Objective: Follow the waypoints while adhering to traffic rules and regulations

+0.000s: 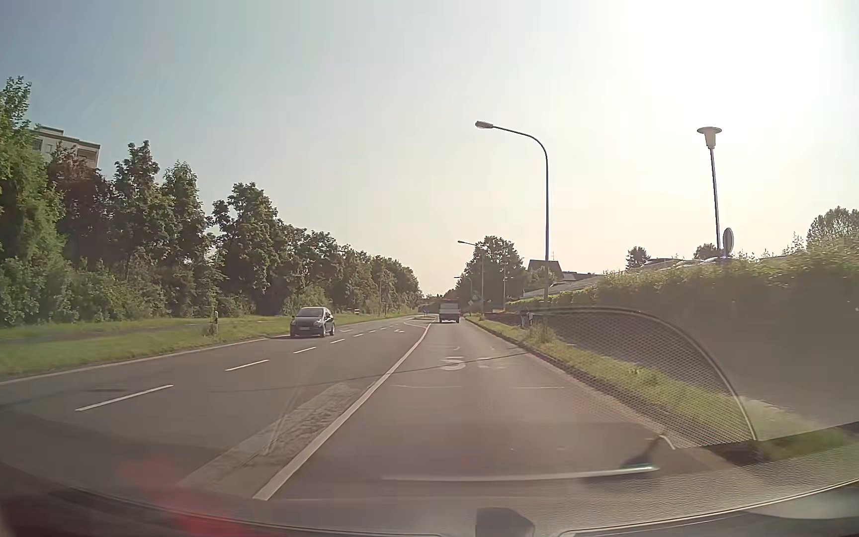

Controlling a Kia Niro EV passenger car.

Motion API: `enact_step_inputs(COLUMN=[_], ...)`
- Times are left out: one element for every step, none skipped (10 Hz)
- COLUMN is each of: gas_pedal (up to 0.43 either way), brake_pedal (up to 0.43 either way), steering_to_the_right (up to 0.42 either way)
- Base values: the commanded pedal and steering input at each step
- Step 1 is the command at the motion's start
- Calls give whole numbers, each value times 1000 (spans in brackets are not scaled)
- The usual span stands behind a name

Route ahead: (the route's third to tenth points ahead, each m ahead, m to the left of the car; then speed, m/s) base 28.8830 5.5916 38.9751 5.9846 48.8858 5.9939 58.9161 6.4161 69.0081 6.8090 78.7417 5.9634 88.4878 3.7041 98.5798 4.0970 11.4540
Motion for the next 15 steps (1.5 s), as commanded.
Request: enact_step_inputs(gas_pedal=[67,67,67,67,67,67,67,67,67,67,67,67,67,67,67], brake_pedal=[30,30,30,30,30,30,30,30,30,30,30,30,30,30,30], steering_to_the_right=[-3,-3,-3,-3,-3,-2,-2,-2,-1,-1,-1,-1,-1,-1,-1])
